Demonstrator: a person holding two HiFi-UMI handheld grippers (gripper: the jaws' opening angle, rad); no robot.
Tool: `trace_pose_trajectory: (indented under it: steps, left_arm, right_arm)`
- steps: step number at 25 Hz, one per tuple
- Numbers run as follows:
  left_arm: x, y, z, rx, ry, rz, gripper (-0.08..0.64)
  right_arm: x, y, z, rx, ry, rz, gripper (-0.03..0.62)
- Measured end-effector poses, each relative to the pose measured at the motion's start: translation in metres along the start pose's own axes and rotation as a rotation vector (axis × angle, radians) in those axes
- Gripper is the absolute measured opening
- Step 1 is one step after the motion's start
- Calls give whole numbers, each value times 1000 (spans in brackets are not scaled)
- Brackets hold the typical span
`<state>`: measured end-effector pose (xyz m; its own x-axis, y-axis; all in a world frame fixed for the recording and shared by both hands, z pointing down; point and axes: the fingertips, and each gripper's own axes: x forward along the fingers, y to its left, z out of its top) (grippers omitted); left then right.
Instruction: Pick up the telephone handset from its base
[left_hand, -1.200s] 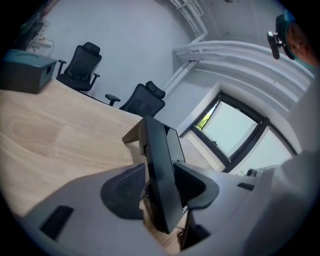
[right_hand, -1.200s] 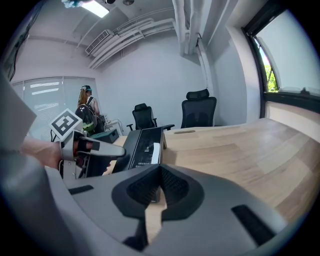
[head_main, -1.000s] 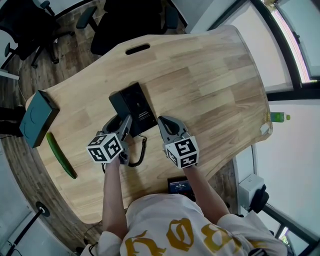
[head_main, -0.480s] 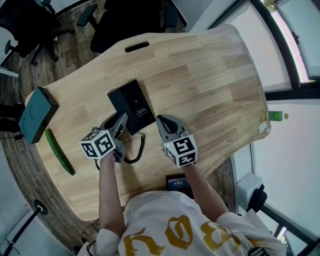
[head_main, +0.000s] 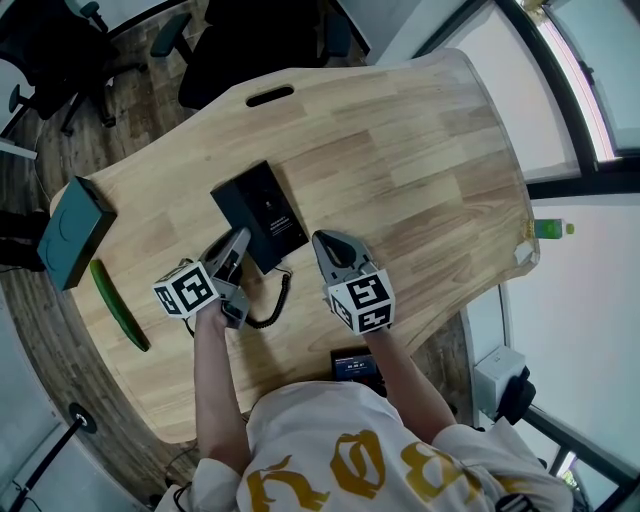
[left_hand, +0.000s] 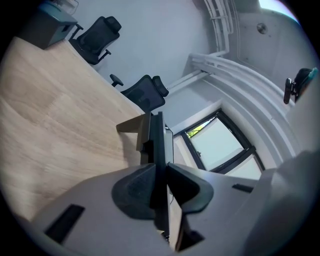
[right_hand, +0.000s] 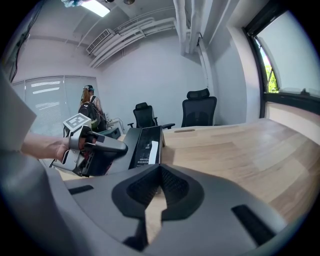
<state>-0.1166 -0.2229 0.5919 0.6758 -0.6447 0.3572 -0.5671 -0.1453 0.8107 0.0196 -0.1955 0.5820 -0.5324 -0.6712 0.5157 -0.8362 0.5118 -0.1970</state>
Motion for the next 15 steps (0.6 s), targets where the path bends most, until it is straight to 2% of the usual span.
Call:
trace_pose_trajectory:
  steps: [15]
  left_arm:
    - [-14, -12, 2, -15, -37, -47, 72]
  right_arm:
    - [-13, 2, 10, -5, -29, -16, 6]
